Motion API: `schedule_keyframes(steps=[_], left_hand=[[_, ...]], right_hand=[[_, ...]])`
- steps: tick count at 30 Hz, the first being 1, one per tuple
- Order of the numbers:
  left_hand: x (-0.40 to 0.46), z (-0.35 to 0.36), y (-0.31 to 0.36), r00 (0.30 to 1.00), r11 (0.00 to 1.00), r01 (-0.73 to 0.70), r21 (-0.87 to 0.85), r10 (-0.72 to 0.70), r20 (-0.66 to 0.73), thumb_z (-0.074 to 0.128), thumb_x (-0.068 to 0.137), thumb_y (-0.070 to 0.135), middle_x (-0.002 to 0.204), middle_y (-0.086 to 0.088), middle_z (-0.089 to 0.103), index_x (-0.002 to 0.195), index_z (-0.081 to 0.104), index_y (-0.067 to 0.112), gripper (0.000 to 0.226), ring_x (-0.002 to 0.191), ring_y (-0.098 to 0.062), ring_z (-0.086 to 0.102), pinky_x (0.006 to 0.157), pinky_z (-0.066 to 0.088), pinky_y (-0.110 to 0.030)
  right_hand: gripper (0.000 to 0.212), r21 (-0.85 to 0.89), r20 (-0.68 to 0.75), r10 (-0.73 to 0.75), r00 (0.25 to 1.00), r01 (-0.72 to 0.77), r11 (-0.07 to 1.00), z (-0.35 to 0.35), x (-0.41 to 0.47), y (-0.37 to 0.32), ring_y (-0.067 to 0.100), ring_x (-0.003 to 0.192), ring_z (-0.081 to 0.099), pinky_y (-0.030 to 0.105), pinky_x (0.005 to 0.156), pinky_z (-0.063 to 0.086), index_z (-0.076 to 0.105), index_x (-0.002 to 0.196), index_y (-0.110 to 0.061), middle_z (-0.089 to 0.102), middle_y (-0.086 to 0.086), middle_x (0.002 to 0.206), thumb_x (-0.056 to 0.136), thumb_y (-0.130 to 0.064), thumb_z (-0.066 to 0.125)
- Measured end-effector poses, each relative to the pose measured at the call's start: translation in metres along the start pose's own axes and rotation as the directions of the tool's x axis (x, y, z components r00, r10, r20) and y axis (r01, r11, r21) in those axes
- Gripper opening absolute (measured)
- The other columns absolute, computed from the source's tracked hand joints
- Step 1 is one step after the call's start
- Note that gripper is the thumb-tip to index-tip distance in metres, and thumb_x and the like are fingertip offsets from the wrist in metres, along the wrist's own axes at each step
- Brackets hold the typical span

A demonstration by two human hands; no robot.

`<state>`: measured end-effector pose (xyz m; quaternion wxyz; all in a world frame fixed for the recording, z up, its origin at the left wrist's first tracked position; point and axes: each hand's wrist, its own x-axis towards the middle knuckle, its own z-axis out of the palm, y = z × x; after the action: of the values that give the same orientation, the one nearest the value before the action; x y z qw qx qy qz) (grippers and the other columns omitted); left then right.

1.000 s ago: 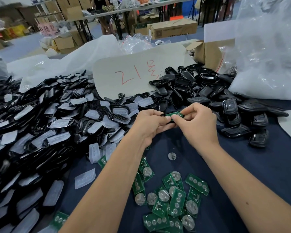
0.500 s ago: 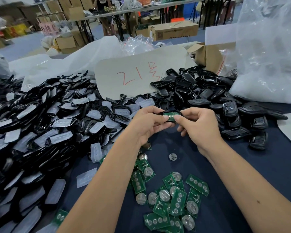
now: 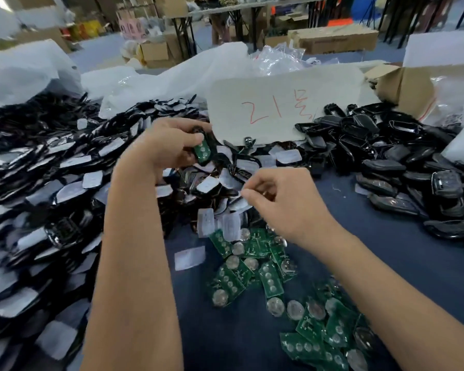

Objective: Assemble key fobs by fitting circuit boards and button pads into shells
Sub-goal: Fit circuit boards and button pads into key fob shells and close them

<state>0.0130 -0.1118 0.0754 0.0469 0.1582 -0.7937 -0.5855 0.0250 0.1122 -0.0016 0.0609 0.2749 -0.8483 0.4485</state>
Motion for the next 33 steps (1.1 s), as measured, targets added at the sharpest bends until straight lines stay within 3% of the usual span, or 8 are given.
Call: schedule_keyframes(steps=[4, 9, 13, 16, 21, 26, 30, 33], left_hand=[[0.004, -0.059, -0.027, 0.952, 0.982, 0.170, 0.078, -0.143, -0.272, 0.059, 0.103, 0.004, 0.104, -0.009, 0.063, 0.094, 0.075, 0.024, 0.026, 0.074, -0.019, 0.059, 0.044, 0.054, -0.024], [0.014, -0.073, -0.044, 0.912, 0.978, 0.207, -0.005, -0.195, -0.360, 0.059, 0.103, 0.007, 0.096, -0.009, 0.064, 0.082, 0.069, 0.025, 0.029, 0.076, -0.022, 0.062, 0.038, 0.051, -0.023], [0.023, -0.070, -0.049, 0.910, 0.976, 0.218, 0.014, -0.198, -0.365, 0.061, 0.102, 0.009, 0.111, -0.014, 0.066, 0.081, 0.071, 0.026, 0.028, 0.094, -0.033, 0.065, 0.039, 0.052, -0.025], [0.024, -0.071, -0.050, 0.913, 0.982, 0.189, -0.016, -0.182, -0.365, 0.063, 0.100, 0.008, 0.111, -0.017, 0.067, 0.080, 0.073, 0.025, 0.028, 0.091, -0.034, 0.067, 0.042, 0.054, -0.027], [0.016, -0.064, -0.043, 0.926, 0.996, 0.084, 0.000, -0.078, -0.369, 0.068, 0.098, 0.009, 0.103, -0.013, 0.070, 0.086, 0.073, 0.021, 0.017, 0.085, -0.028, 0.070, 0.050, 0.057, -0.028], [0.004, -0.026, -0.019, 0.988, 1.000, -0.029, 0.005, 0.029, -0.154, 0.076, 0.092, 0.009, 0.099, -0.010, 0.072, 0.110, 0.074, 0.010, 0.018, 0.059, -0.013, 0.073, 0.054, 0.059, -0.025], [0.004, 0.043, 0.006, 0.985, 0.996, -0.068, 0.056, 0.058, 0.163, 0.080, 0.089, 0.010, 0.097, -0.012, 0.078, 0.105, 0.077, 0.017, 0.018, 0.069, -0.020, 0.075, 0.064, 0.062, -0.028], [-0.002, 0.107, 0.005, 0.912, 0.992, -0.089, 0.086, 0.047, 0.406, 0.082, 0.087, 0.010, 0.087, -0.012, 0.076, 0.104, 0.076, 0.018, 0.019, 0.067, -0.020, 0.072, 0.070, 0.065, -0.034]], right_hand=[[0.010, -0.124, 0.131, -0.229, 0.964, 0.245, 0.962, 0.042, 0.026, -0.037, 0.017, 0.089, 0.066, 0.041, 0.083, 0.055, 0.077, 0.100, -0.019, 0.074, -0.002, 0.092, 0.098, -0.025, 0.069], [0.034, -0.349, 0.335, -0.402, 0.852, 0.508, 0.787, 0.092, 0.051, -0.063, 0.024, 0.119, 0.042, 0.038, 0.094, 0.049, 0.059, 0.139, -0.024, 0.056, -0.001, 0.128, 0.106, -0.019, 0.052], [0.035, -0.432, 0.375, -0.414, 0.830, 0.551, 0.713, 0.103, 0.054, -0.068, 0.021, 0.119, 0.041, 0.036, 0.091, 0.050, 0.062, 0.132, -0.026, 0.057, -0.006, 0.120, 0.103, -0.013, 0.048], [0.031, -0.464, 0.356, -0.418, 0.836, 0.546, 0.698, 0.102, 0.053, -0.066, 0.017, 0.111, 0.043, 0.033, 0.087, 0.048, 0.069, 0.120, -0.028, 0.060, -0.010, 0.109, 0.103, -0.014, 0.048], [0.024, -0.416, 0.175, -0.393, 0.903, 0.429, 0.802, 0.082, 0.048, -0.060, 0.020, 0.108, 0.047, 0.033, 0.088, 0.045, 0.073, 0.116, -0.020, 0.064, -0.004, 0.105, 0.104, -0.013, 0.053], [0.019, 0.052, -0.200, -0.035, 0.979, 0.047, 0.998, 0.017, 0.019, -0.017, 0.012, 0.098, 0.060, 0.019, 0.086, 0.043, 0.079, 0.113, -0.014, 0.072, -0.003, 0.101, 0.102, -0.014, 0.064], [0.021, 0.536, -0.261, 0.468, 0.844, -0.276, 0.798, -0.029, -0.015, 0.034, 0.003, 0.076, 0.064, 0.019, 0.064, 0.053, 0.075, 0.096, -0.032, 0.074, -0.017, 0.083, 0.103, -0.016, 0.064], [0.015, 0.630, -0.273, 0.585, 0.764, -0.318, 0.709, -0.055, -0.034, 0.064, 0.004, 0.071, 0.062, 0.020, 0.059, 0.051, 0.077, 0.102, -0.025, 0.072, -0.013, 0.080, 0.103, -0.016, 0.064]])
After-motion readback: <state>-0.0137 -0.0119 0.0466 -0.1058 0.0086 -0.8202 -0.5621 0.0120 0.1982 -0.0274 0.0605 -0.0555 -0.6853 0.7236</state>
